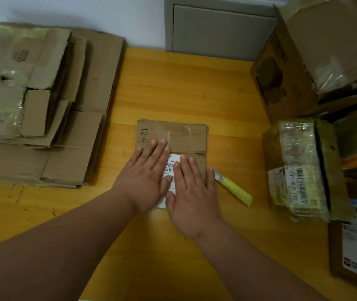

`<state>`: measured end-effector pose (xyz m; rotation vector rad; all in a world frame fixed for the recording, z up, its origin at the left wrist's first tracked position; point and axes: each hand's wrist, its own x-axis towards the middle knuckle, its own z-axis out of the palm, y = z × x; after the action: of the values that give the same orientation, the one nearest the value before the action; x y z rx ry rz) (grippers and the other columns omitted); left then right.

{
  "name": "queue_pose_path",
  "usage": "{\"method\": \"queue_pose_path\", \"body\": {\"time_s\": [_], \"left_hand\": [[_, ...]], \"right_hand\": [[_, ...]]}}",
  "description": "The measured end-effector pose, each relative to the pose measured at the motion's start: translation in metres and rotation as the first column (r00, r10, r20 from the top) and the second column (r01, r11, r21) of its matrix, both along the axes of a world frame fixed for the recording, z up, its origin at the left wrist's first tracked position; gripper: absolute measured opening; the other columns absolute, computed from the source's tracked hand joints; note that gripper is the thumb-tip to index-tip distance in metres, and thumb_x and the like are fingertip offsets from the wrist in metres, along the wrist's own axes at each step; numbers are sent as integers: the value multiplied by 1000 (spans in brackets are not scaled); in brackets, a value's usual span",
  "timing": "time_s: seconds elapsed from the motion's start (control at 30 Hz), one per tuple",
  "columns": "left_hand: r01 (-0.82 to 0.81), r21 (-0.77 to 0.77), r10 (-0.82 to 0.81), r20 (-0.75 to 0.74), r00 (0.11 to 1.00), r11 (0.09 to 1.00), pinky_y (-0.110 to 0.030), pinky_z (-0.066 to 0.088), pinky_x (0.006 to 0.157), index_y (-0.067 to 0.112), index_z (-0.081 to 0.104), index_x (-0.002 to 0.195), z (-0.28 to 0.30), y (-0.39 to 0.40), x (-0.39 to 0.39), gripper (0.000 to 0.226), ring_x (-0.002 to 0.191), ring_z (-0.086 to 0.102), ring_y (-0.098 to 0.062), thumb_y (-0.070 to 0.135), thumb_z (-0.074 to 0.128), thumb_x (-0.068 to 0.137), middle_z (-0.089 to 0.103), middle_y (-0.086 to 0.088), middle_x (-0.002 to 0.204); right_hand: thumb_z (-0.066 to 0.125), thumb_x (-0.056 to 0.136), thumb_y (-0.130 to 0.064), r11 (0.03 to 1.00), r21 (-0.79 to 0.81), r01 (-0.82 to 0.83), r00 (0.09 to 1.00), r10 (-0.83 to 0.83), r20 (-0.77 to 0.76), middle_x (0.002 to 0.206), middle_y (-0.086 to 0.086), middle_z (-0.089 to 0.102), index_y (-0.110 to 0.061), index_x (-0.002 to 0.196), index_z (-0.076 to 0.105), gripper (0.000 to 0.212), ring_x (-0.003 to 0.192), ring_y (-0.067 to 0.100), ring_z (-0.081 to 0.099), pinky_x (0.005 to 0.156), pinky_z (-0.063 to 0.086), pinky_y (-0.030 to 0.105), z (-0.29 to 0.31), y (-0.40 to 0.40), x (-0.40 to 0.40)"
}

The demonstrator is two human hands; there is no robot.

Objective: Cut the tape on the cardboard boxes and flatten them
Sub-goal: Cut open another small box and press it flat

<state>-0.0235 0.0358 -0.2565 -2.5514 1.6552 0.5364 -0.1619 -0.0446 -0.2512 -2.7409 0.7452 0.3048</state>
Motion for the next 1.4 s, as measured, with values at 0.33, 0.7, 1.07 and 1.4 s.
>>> {"method": "queue_pose_path", "body": {"time_s": [0.33, 0.7, 1.07, 1.4], "left_hand": [[96, 33, -96, 9, 995, 995, -33, -15, 116, 30, -35, 145, 0, 2, 25, 85, 138, -40, -6, 78, -10, 80, -44, 15, 148], [79, 134, -73, -49, 996, 988, -35, -19, 117, 32, -34, 144, 7, -8, 27, 89, 140, -38, -9, 80, 4, 78, -41, 16, 150], [-45, 182, 24, 119, 993, 982, -47, 13, 110, 27, -5, 157, 27, -19, 6, 90, 146, 1, -25, 74, 32, 90, -8, 8, 164], [-249, 183, 270, -101, 958, 951, -44, 36, 109, 25, 6, 157, 39, -12, -14, 85, 138, 18, -33, 65, 45, 93, 9, 1, 157]], "right_hand": [[19, 77, -72, 996, 51, -71, 993, 75, -93, 155, 3, -40, -16, 149, -28, 102, 140, 16, -41, 115, -20, 51, -2, -40, 22], [13, 73, -74, 997, 57, -59, 990, 66, -126, 154, 3, -41, -16, 151, -25, 104, 139, 16, -42, 111, -26, 52, -2, -41, 26], [28, 93, -69, 991, 3, 131, 988, -130, -84, 161, 2, -28, -25, 156, -6, 85, 147, 26, -25, 111, -23, 52, 3, -11, -2], [67, 83, -14, 655, 488, 576, 749, -662, 5, 144, 8, 29, -25, 150, 22, 81, 123, 27, 41, 94, 42, 28, 29, 5, -6]]}}
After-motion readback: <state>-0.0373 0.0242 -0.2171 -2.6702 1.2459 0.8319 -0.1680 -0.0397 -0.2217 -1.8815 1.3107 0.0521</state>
